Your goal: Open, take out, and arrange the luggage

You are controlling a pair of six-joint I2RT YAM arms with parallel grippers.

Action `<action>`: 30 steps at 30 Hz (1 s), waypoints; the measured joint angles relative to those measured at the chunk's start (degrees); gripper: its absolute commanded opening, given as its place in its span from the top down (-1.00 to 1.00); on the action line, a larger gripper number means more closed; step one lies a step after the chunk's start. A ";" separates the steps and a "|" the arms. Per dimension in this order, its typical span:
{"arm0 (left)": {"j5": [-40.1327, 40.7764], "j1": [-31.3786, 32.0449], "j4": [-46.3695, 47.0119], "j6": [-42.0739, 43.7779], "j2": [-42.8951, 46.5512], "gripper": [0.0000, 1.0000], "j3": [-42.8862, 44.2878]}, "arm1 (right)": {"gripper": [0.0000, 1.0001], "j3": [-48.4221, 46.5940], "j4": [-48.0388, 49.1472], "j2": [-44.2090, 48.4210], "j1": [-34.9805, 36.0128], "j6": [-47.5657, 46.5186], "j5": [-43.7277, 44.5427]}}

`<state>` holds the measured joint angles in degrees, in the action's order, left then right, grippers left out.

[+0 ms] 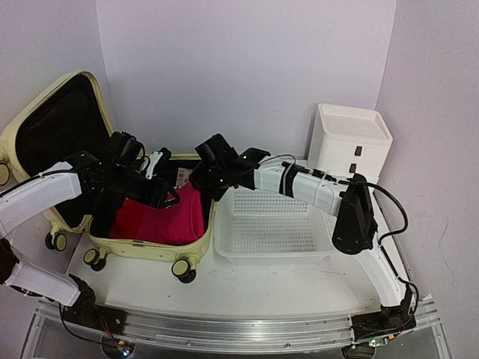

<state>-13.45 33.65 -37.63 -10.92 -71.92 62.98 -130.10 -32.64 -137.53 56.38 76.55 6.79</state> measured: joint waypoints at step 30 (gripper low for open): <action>0.74 0.00 -0.48 0.15 -1.53 -0.23 0.00 | 1.00 36.81 -2.10 24.94 -3.80 11.58 1.16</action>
<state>-12.71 33.65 -38.11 -10.76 -73.45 62.98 -93.30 -34.74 -112.60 52.58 88.14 7.94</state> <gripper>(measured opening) 0.616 0.060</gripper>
